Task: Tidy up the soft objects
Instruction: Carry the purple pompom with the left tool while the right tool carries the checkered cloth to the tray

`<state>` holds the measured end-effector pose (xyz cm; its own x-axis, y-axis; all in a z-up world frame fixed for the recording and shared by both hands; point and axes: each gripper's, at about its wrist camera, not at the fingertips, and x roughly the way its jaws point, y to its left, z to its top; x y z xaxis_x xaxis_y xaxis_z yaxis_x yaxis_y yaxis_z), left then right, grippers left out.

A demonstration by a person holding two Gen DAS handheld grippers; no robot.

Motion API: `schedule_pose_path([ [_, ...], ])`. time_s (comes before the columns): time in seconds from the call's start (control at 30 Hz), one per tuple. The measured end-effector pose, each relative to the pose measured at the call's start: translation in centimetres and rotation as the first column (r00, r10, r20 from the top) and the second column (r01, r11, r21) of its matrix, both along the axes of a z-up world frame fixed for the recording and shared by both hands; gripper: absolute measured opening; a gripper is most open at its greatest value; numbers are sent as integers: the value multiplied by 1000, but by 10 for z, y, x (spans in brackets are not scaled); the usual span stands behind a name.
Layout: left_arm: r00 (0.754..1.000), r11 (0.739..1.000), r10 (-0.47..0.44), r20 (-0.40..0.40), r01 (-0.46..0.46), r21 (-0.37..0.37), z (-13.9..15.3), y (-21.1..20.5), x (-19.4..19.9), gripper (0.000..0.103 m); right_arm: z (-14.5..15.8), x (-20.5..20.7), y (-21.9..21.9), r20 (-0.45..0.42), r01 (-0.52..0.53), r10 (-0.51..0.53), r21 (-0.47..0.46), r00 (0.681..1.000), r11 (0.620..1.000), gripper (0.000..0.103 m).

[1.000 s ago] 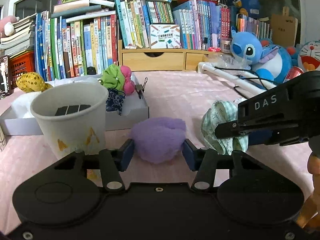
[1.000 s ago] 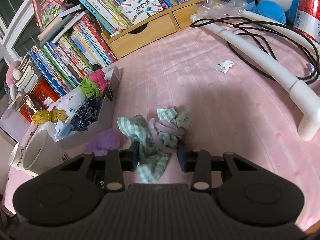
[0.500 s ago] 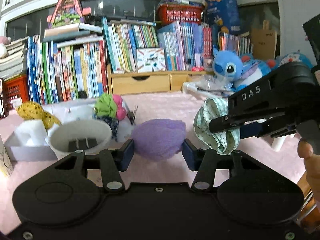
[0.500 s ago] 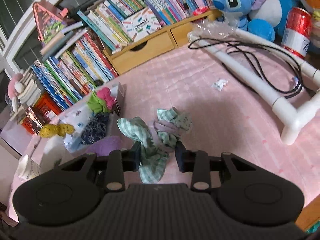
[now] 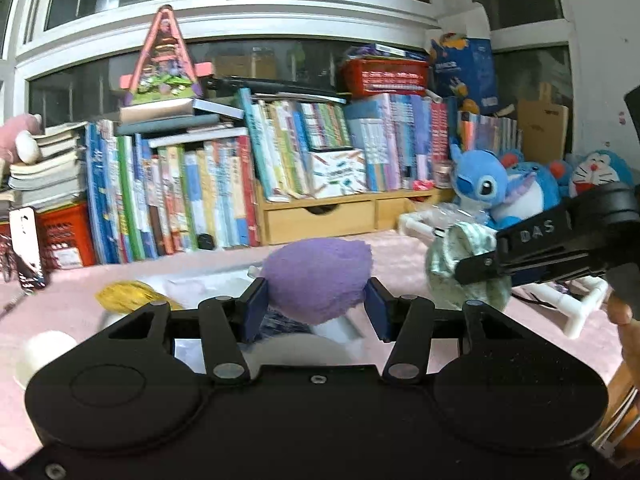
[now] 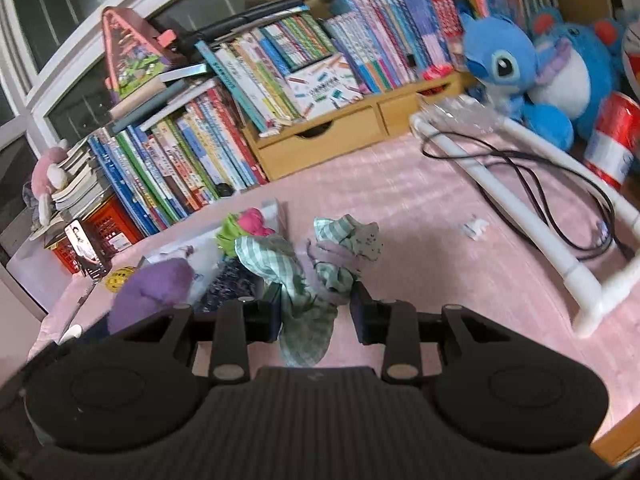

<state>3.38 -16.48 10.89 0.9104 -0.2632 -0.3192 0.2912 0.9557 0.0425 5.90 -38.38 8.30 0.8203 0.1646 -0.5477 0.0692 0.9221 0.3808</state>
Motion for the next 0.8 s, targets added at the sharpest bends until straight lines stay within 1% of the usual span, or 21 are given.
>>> schedule_pose_path([
  [0.13,999,999,36,9,-36,10,16,34,12,50,12,10,20,16,-26,26,-14,1000,1000,39],
  [0.37,997,997,68,-33,-67,27,34,88,38,50,30,30,58,29,-85,87,-51,996,995,39],
  [0.43,995,997,73,-64,-73,12,38,102,49,50,34,38,67,29,-103,105,-58,994,993,39],
  [0.53,988,997,73,-135,-75,-11,39,118,68,50,35,51,79,21,-117,119,-68,993,991,39],
  [0.7,968,996,84,-238,-79,29,28,126,99,50,31,75,99,-12,-159,158,-67,987,985,39],
  [0.8,951,996,88,-295,-83,28,17,126,115,50,27,91,114,-41,-195,193,-62,980,979,39],
])
